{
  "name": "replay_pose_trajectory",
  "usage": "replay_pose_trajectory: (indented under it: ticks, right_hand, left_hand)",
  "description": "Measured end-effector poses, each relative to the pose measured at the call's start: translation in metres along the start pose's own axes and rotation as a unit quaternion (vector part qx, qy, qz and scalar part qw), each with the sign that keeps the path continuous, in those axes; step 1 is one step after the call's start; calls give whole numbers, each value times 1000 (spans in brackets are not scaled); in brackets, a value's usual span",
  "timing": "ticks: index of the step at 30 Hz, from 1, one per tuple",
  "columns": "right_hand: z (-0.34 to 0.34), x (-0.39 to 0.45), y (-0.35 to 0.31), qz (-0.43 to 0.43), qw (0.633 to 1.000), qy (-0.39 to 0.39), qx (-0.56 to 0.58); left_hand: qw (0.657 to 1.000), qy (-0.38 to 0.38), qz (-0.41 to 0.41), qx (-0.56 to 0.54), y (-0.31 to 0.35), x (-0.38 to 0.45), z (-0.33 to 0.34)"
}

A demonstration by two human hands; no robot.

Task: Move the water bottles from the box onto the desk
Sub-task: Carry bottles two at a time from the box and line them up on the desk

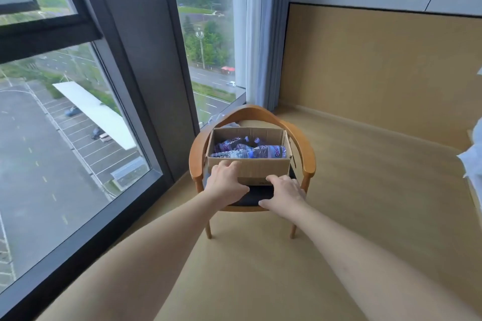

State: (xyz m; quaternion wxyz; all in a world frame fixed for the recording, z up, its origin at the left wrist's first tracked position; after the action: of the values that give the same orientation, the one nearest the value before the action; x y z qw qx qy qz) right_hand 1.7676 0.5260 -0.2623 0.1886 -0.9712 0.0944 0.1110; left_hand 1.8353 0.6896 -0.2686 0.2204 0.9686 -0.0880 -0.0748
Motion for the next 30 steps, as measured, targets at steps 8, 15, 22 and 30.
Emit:
replay_pose_trajectory:
  ticks: [8,15,22,30]
  right_hand:
    - [-3,112,-9,4,1000,-30,4]
    - [2,260,14,1,996,-85,-20]
    - [6,400,43,25,985,-172,-6]
    - [50,492,54,-15,967,-242,-83]
  left_hand:
    - [999,-28,-3,-22,-17,113,10]
    - [998,-40,-32,-21,-32,239,34]
    - [986,-131,-93,49,-51,346,53]
    - [949,-291,-88,83,-60,413,103]
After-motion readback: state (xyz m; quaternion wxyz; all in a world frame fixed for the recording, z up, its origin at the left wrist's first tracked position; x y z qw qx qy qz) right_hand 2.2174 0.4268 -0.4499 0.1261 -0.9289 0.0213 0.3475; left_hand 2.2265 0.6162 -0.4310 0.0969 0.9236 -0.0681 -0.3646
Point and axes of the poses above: each hand's wrist, its own x-axis towards the middle knuckle, its own z-axis out of the palm, y = z × x, the point moved 2 cm from there along x, towards the middle knuckle, and after that the axes turned 1 degree about -y, right-handed, at the moved point
